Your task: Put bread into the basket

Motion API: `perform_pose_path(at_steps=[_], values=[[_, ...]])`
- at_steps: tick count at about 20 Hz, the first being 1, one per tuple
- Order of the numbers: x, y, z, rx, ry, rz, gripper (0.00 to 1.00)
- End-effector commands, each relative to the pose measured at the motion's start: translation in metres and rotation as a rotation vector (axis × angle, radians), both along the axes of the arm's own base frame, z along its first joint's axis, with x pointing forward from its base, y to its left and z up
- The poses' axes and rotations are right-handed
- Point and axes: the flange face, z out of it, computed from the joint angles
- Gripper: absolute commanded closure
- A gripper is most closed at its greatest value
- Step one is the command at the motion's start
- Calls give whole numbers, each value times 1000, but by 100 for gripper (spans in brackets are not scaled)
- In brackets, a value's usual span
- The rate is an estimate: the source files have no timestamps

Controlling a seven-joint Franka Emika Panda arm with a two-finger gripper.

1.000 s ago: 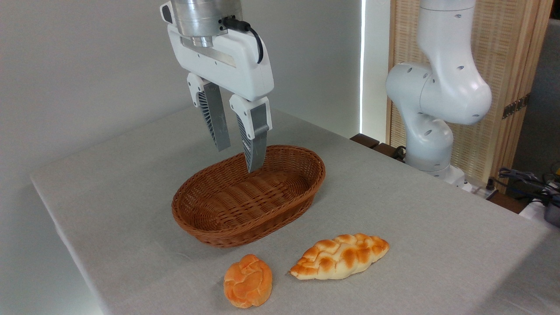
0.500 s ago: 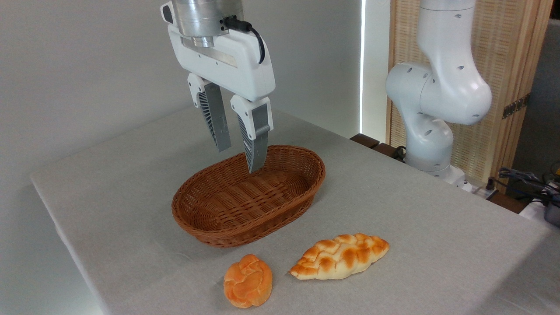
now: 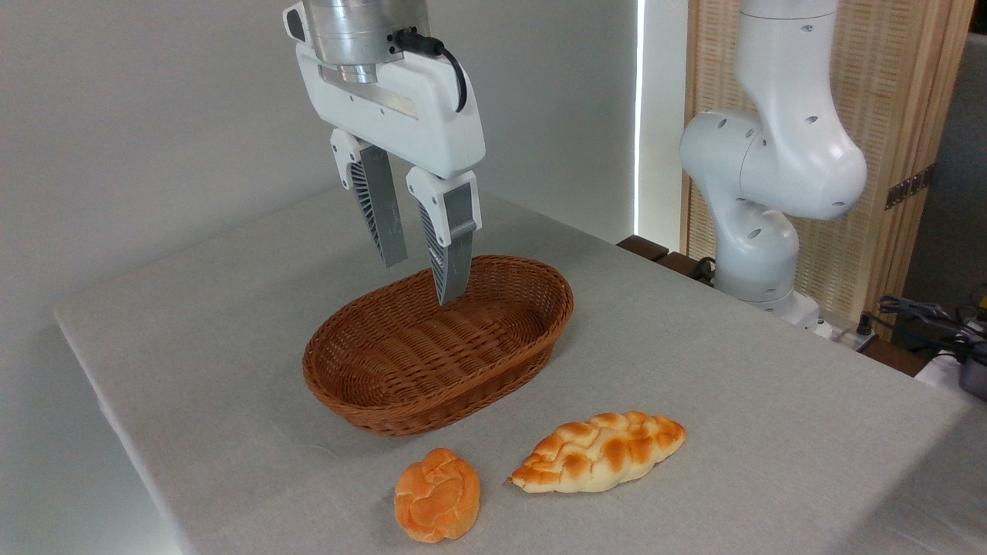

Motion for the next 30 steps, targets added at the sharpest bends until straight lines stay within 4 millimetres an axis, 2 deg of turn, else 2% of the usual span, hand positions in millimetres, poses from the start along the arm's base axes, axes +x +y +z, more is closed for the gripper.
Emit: perform_pose_path(at_steps=[1,7,9,19,21,22,25,28,30], values=[[-2,2,3,11,14,-9,0],[-8,3,-2,12,26,-9,0],[-18,5,-3,10,24,-21,0],[-86,57,-16,-30,-21,-152,0],[-104,69,-23,-46,-44,-198,0],[-115,84,-31,-73,-62,-213,0],[-127,107,-53,-102,-49,-254,0],[-126,109,-71,-17,-5,-297,0],[-125,106,-91,28,-1,-321,0]])
